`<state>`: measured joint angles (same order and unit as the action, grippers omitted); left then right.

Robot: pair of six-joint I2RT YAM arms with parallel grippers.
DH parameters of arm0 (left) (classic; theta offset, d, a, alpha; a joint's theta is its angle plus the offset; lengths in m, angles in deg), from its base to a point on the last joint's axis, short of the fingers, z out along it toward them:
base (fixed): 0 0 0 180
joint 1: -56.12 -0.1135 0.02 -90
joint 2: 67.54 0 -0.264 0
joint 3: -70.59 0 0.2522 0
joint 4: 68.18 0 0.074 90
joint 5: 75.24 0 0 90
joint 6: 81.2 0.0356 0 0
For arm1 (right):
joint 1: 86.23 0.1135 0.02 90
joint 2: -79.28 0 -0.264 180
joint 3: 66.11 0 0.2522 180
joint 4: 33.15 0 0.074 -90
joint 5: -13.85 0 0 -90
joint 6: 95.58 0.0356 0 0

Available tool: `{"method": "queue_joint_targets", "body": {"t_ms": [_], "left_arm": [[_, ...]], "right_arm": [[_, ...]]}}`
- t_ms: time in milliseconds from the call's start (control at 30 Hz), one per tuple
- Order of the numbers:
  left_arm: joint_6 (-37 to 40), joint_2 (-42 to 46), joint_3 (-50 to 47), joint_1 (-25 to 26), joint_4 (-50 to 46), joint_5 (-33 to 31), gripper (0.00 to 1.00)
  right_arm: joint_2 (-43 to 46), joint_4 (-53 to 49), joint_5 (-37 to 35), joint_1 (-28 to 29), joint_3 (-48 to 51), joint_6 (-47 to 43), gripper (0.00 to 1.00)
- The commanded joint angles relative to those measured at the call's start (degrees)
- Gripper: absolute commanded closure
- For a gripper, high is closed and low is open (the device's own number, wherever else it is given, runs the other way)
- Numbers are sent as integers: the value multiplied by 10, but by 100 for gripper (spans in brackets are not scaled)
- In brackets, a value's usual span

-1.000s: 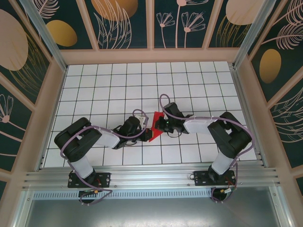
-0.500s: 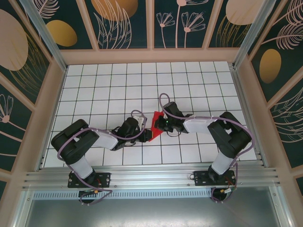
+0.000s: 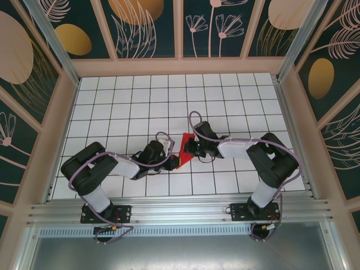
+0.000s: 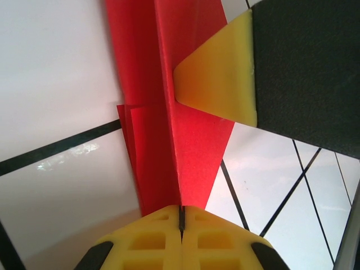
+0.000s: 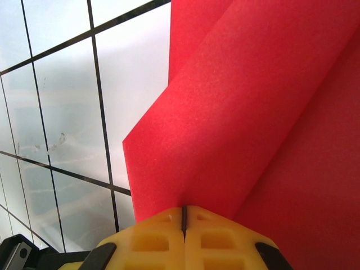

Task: Fold a paper plane with a square sheet of paper (pick it up from the middle)
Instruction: Fourth fold the wing at the center of the table.

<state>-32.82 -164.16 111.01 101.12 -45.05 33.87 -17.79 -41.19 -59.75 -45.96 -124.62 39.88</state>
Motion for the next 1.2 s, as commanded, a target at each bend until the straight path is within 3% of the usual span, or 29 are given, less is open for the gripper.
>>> {"method": "queue_joint_targets", "body": {"t_ms": [0, 567, 933, 1167], "left_arm": [[0, -12, -6, -1, 6, 20, 100], [-47, -63, -12, -11, 34, 29, 100], [-65, -66, -22, -23, 39, 33, 100], [-66, -62, -26, -23, 28, 18, 100]], "right_arm": [[-10, -14, -13, -2, -16, -2, 95], [42, -6, 2, -3, -13, -10, 92], [-12, 34, 26, -12, -19, 2, 93], [11, 19, 27, -14, -28, -10, 93]]}}
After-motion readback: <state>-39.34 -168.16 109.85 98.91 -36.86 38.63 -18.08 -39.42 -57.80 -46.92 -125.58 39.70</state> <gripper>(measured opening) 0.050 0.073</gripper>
